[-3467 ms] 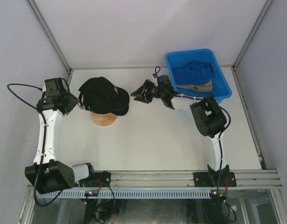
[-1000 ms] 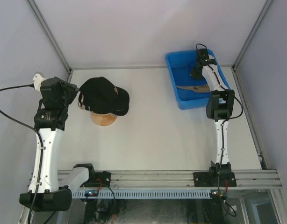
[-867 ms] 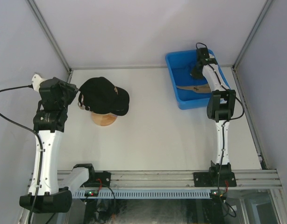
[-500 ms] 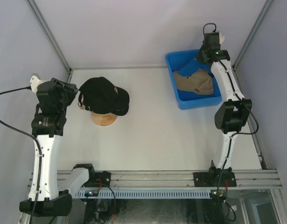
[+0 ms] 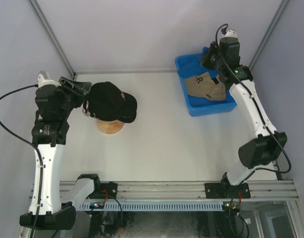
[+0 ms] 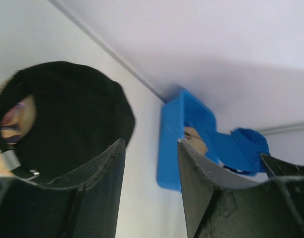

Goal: Stack the hats
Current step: Pick up the hat from the bin, then stack the hat on the hat.

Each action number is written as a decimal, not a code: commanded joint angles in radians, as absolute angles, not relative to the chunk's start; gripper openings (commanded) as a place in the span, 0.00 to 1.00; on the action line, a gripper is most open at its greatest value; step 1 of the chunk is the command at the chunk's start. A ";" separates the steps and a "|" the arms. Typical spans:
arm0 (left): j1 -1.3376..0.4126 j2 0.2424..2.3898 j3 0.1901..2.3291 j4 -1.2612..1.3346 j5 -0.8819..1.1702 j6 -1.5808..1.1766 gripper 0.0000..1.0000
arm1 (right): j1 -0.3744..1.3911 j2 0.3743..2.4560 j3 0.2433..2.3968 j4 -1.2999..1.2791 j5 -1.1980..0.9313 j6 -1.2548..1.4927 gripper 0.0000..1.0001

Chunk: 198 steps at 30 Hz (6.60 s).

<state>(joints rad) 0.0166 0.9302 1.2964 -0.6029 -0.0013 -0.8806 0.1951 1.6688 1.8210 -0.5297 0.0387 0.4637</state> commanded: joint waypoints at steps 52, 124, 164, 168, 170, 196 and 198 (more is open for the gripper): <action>-0.092 0.979 0.880 1.197 0.471 -2.084 0.23 | 0.572 1.858 2.024 0.883 -0.970 1.759 0.00; -0.295 0.759 1.102 0.391 -0.051 -0.656 0.00 | 0.778 1.927 1.778 0.636 -0.777 2.105 0.55; -0.258 0.404 0.714 0.059 -0.585 -0.560 0.36 | 0.623 2.637 2.501 0.859 -0.950 2.169 0.00; -0.256 0.387 0.725 0.012 -0.658 -0.590 0.39 | 0.639 2.661 2.527 0.888 -0.938 2.213 0.00; -0.257 0.377 0.737 -0.013 -0.692 -0.618 0.41 | 0.655 2.679 2.576 0.865 -0.933 2.218 0.00; -0.258 0.376 0.778 -0.084 -0.938 -0.655 0.47 | 0.639 2.615 2.412 1.044 -0.947 2.245 0.00; -0.256 0.395 0.774 -0.062 -0.934 -0.651 0.47 | 0.620 2.629 2.429 1.050 -0.944 2.249 0.00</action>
<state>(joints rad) -0.2615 0.3515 0.7918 -0.1219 -0.9154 -0.6540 0.6739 2.7079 2.3936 0.9722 -0.9585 2.0937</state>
